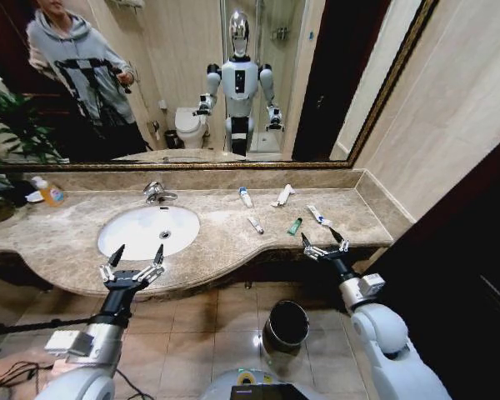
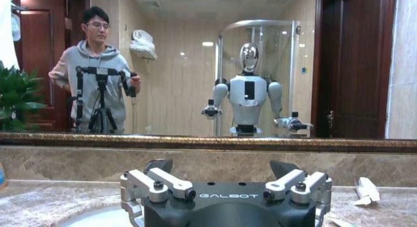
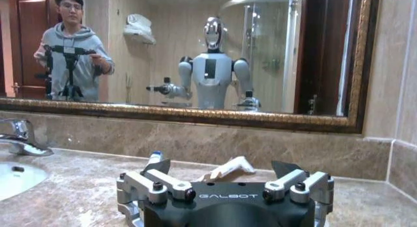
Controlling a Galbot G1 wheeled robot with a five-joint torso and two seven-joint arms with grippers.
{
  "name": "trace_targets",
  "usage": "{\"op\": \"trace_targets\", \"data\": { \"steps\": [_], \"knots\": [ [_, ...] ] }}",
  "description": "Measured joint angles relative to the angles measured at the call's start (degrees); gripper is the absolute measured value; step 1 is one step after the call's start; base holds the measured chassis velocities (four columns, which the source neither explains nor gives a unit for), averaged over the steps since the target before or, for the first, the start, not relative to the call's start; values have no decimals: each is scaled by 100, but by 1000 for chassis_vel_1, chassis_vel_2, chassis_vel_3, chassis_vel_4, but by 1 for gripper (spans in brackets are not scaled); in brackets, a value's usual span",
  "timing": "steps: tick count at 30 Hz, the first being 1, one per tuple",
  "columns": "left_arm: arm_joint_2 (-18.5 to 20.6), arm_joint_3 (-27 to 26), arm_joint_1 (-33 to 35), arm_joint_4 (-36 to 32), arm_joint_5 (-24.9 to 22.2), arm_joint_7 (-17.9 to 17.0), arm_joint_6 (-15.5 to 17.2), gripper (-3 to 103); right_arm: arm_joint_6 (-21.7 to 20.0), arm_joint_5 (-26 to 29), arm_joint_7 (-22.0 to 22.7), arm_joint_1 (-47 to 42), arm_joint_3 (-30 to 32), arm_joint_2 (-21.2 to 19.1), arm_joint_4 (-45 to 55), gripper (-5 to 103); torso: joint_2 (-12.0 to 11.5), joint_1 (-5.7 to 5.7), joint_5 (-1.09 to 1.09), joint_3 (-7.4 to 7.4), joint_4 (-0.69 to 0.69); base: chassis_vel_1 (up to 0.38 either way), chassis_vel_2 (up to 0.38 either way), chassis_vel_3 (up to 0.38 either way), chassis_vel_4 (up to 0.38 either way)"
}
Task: Pick up the trash from the sink and place it in the trash bin.
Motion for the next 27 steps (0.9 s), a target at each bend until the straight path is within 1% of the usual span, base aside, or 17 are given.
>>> {"op": "trace_targets", "data": {
  "steps": [10, 15, 20, 24, 26, 27],
  "knots": [
    [0, 0, 0, 0, 0, 0, 0, 100, 11, -78, 65, -198, 73, 92, 136, 100, 0, 0, 0, 0, 0, 0, 0, 0, 0],
    [0, 0, 0, 0, 0, 0, 0, 100, 73, -80, 84, -360, 103, 94, 255, 100, 0, 0, 0, 0, 0, 0, 0, 0, 0],
    [0, 0, 0, 0, 0, 0, 0, 100, 50, -43, 117, -365, 104, 82, 282, 100, 0, 0, 0, 0, 0, 0, 0, 0, 0],
    [0, 0, 0, 0, 0, 0, 0, 100, -40, 153, 175, -265, 83, -29, 108, 100, 0, 0, 0, 0, -1, 0, 0, 0, 0],
    [0, 0, 0, 0, 0, 0, 0, 100, -103, 281, 208, -31, 53, -208, -165, 100, 0, 0, 1, 0, -1, 0, 0, 0, 0],
    [0, 0, 0, 0, 0, 0, 0, 100, -103, 281, 208, -31, 53, -208, -165, 100, 0, 0, 1, 0, -1, 0, 0, 0, 0]
  ]
}}
